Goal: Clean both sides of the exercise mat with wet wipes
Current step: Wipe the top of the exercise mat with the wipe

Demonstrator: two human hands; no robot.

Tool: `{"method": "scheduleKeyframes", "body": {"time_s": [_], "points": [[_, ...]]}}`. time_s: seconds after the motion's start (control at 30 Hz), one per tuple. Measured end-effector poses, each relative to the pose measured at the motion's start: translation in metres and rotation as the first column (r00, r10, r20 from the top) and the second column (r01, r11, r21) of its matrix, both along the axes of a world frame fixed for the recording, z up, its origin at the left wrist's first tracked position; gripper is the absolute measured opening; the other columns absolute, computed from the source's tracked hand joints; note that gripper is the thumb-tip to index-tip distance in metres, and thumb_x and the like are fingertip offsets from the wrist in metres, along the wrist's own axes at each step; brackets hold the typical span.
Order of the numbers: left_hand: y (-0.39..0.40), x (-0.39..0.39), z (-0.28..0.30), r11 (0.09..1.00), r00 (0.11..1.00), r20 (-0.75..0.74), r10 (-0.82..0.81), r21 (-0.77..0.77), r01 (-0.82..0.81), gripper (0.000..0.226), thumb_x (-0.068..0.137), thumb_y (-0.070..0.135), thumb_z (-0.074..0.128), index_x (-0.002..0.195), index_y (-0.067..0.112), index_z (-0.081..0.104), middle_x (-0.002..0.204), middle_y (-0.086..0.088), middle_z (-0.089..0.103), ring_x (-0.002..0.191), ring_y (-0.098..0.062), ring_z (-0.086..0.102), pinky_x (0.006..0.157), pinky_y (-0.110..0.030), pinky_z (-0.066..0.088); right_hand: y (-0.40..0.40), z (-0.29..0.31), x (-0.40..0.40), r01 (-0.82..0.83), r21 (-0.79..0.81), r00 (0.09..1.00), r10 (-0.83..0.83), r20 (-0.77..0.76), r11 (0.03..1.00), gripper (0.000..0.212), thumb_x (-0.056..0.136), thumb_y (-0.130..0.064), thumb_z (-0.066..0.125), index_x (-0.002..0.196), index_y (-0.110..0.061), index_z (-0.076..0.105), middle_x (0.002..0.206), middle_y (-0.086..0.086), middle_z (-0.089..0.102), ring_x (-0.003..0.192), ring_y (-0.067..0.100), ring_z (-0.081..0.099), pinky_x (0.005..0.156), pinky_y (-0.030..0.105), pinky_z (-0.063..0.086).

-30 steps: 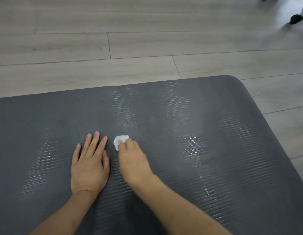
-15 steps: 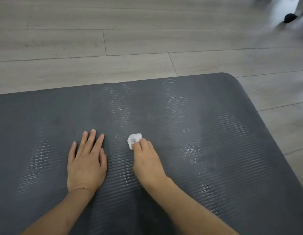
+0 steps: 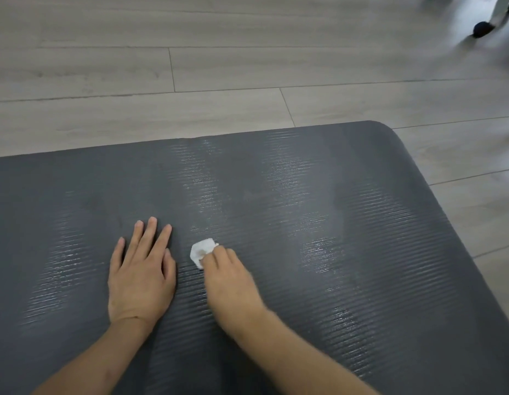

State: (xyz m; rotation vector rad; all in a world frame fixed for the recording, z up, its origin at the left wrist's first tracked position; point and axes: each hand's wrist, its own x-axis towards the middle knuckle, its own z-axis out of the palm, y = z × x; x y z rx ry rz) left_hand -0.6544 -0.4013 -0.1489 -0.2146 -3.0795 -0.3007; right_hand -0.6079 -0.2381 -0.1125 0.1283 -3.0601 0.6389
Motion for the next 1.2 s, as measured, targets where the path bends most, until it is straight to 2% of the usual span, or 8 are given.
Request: {"method": "scheduleKeyframes", "body": {"time_s": [0.17,0.27,0.47,0.63,0.73,0.8,0.9,1.2], "points": [[0.003,-0.001,0.001,1.0,1.0,0.001,0.009,-0.014,-0.009,0.059,0.103,0.036,0.023,0.156,0.021,0.044,0.167,0.001,0.029,0.158,-0.015,0.018,0.128,-0.046,0.015,0.144,-0.001,0.001,0.384,0.159,0.923,-0.382,-0.042,0.91,0.012,0.085,0.002,0.06,0.095,-0.004,0.059,0.092,0.012,0.054,0.082,0.034,0.054,0.067,0.035,0.04],[0.003,0.0,0.0,1.0,1.0,0.006,0.013,-0.027,-0.013,0.058,0.103,0.035,0.024,0.156,0.022,0.043,0.168,0.001,0.029,0.158,-0.016,0.017,0.128,-0.047,0.016,0.118,-0.003,-0.006,0.583,0.106,0.812,-0.582,-0.051,0.805,0.022,0.078,0.012,0.053,0.095,0.0,0.058,0.096,0.016,0.055,0.085,0.034,0.051,0.071,0.042,0.045],[0.0,0.0,0.001,0.999,1.0,-0.001,-0.008,-0.032,0.008,0.059,0.103,0.036,0.023,0.155,0.022,0.045,0.167,0.0,0.03,0.158,-0.017,0.019,0.128,-0.048,0.018,-0.001,-0.003,-0.008,0.044,-0.007,0.998,-0.045,-0.041,0.999,0.028,0.082,-0.012,0.035,0.092,-0.01,0.061,0.09,0.007,0.057,0.078,0.025,0.055,0.06,0.036,0.053],[0.002,-0.001,0.001,0.999,1.0,-0.004,0.004,-0.037,-0.004,0.058,0.103,0.036,0.022,0.155,0.022,0.044,0.167,0.0,0.029,0.158,-0.017,0.018,0.128,-0.048,0.017,0.146,-0.007,-0.016,0.436,0.137,0.898,-0.441,0.005,0.889,0.025,0.08,-0.002,0.075,0.101,0.0,0.063,0.096,0.016,0.056,0.086,0.038,0.057,0.073,0.039,0.045],[0.003,0.0,0.0,0.999,1.0,-0.003,0.008,-0.043,-0.008,0.058,0.103,0.036,0.023,0.155,0.022,0.045,0.167,0.001,0.03,0.158,-0.017,0.018,0.127,-0.049,0.018,0.118,0.002,-0.016,0.509,0.095,0.861,-0.506,-0.056,0.856,0.019,0.086,0.0,0.057,0.102,-0.008,0.064,0.099,0.008,0.06,0.089,0.03,0.059,0.076,0.033,0.044],[0.002,-0.001,0.0,0.999,1.0,-0.006,0.005,-0.045,-0.005,0.059,0.102,0.036,0.024,0.155,0.022,0.045,0.167,0.0,0.031,0.158,-0.017,0.02,0.127,-0.049,0.02,0.052,0.004,-0.013,0.364,-0.114,0.931,-0.365,0.01,0.924,0.026,0.092,-0.009,0.048,0.103,-0.02,0.068,0.103,-0.007,0.066,0.097,0.013,0.061,0.085,0.022,0.046],[0.001,-0.001,0.0,0.999,1.0,-0.014,-0.001,-0.039,0.0,0.059,0.102,0.035,0.024,0.154,0.021,0.048,0.166,-0.001,0.033,0.157,-0.018,0.022,0.126,-0.05,0.021,-0.01,0.002,0.002,-0.038,-0.115,0.999,0.039,0.009,0.993,0.024,0.09,-0.009,0.043,0.103,-0.01,0.063,0.103,0.006,0.059,0.093,0.025,0.057,0.076,0.039,0.054],[0.003,-0.001,0.001,0.999,1.0,0.005,0.003,-0.051,-0.003,0.057,0.104,0.036,0.024,0.156,0.024,0.043,0.168,0.001,0.029,0.158,-0.016,0.017,0.128,-0.048,0.018,0.138,-0.001,-0.011,0.455,0.066,0.891,-0.452,-0.053,0.888,0.013,0.093,-0.001,0.054,0.104,-0.004,0.06,0.107,0.002,0.048,0.078,0.023,0.052,0.068,0.029,0.038]]}}
